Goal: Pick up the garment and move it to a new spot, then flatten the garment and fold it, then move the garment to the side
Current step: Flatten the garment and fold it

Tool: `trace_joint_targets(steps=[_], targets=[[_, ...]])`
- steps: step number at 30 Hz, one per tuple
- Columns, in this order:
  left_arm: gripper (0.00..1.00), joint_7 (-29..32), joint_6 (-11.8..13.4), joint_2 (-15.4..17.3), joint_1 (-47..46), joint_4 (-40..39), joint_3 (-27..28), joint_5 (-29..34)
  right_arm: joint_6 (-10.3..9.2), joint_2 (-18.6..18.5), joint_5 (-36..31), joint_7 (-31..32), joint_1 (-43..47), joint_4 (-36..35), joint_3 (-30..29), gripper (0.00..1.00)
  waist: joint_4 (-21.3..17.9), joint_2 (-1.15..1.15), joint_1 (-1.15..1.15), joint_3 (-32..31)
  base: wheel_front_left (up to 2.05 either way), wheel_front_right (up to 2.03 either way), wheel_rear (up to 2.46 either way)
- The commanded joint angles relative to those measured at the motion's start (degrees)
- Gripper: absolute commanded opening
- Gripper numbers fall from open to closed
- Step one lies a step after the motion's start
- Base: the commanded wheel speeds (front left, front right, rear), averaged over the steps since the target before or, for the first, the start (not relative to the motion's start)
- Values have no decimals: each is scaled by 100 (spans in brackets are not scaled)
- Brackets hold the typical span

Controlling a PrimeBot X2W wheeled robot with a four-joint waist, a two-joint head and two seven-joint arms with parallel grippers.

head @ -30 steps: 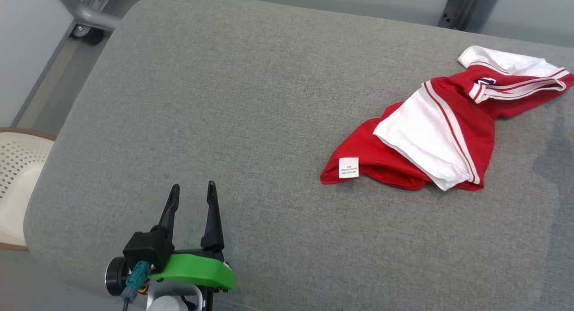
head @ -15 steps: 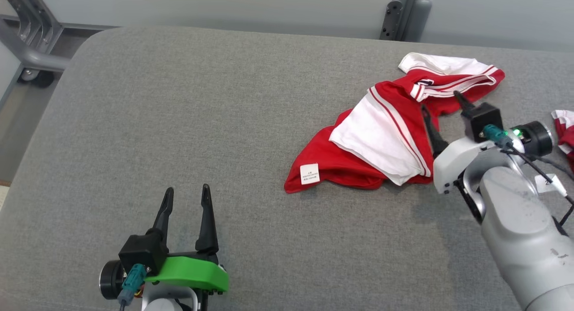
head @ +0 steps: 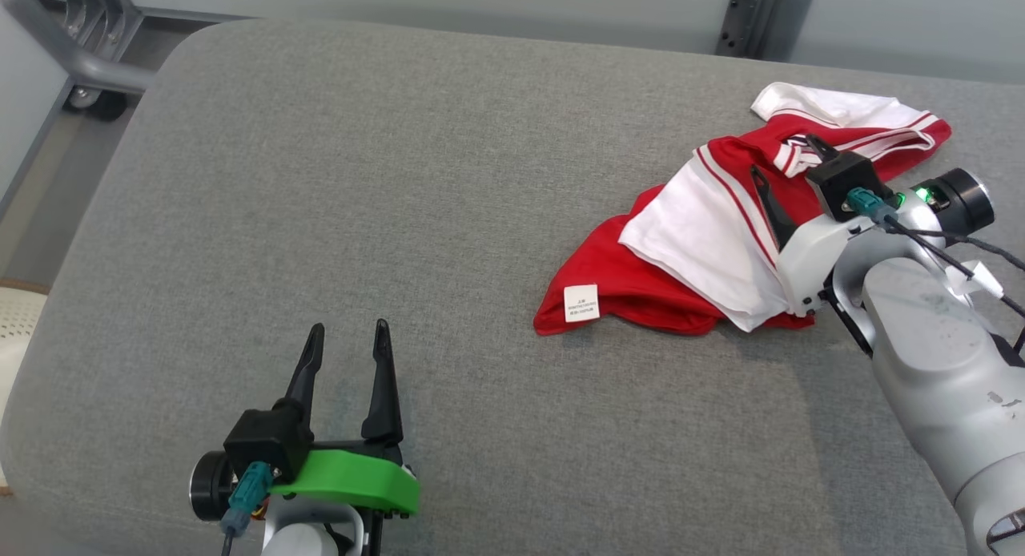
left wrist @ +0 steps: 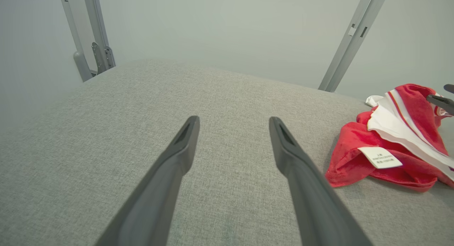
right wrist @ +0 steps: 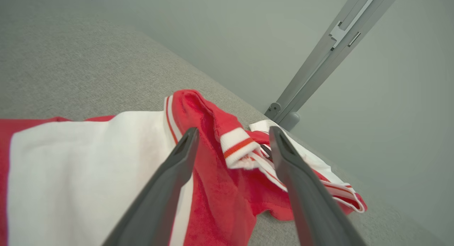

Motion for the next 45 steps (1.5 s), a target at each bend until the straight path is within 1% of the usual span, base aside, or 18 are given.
trace_joint_targets(steps=[1,3,4,5,6,7,13,16,21,25,31,35,39,40,41,42,43,45], targets=[[100,-19,24,8,-111,-11,-19,-67,-4,-56,-50,42,-146,194,39,100,262,0,0,224,0,0,0],[100,-18,34,8,-130,-6,-56,-94,-4,-105,-80,77,-316,459,79,100,360,0,0,273,0,0,0],[100,-18,41,9,-145,-10,-66,-87,-4,-130,-101,78,-413,581,96,81,407,0,0,295,0,0,0],[100,-18,41,8,-154,-12,-82,-94,-4,-134,-105,77,-485,698,112,47,449,0,0,308,0,0,0],[100,-19,62,8,-155,-18,-84,-104,-4,-122,-115,69,-532,794,154,34,479,0,0,312,0,0,0],[100,-18,79,8,-150,-30,-77,-117,-4,-109,-118,53,-570,880,209,0,496,0,0,309,0,0,0],[100,-19,118,8,-16,-47,3,-118,-4,-166,176,-24,-603,771,410,0,318,0,0,181,0,0,0],[100,-18,136,10,39,-71,56,-84,-4,-256,597,-20,-297,157,459,0,69,0,0,90,0,0,0],[100,-19,119,10,130,-88,133,-7,-5,-717,1231,-19,569,-1216,390,0,-430,0,0,3,0,0,0],[100,-19,70,10,145,-82,201,63,-4,-1019,1460,-20,1314,-2149,308,0,-828,0,0,-5,0,0,0],[100,-18,-4,11,99,-39,210,191,-4,-1315,1690,-20,2272,-3130,190,0,-1219,0,0,-21,0,0,0],[100,-18,-16,20,158,-8,246,242,-4,-1434,1754,-21,2841,-3372,130,0,-1355,0,0,-58,0,0,0],[100,-19,-43,33,202,17,282,277,-4,-1467,1807,-20,3205,-3184,-56,0,-1462,0,0,-106,0,0,0],[100,-18,-52,33,212,27,281,283,-4,-1451,1819,-21,3259,-3112,-92,3,-1479,0,0,-121,0,0,0],[100,-19,-68,33,220,38,276,295,-4,-1428,1844,-20,3312,-3012,-129,34,-1495,0,0,-138,0,0,0],[100,-19,-66,32,223,48,269,298,-4,-1405,1873,-20,3344,-2939,-136,73,-1502,0,0,-153,0,0,0],[100,-18,-66,32,227,62,263,303,-4,-1387,1908,-21,3369,-2867,-137,100,-1509,0,0,-175,0,0,0],[100,-19,-71,30,237,79,255,304,-4,-1395,1955,-21,3396,-2778,-200,100,-1520,0,0,-221,0,0,0]])
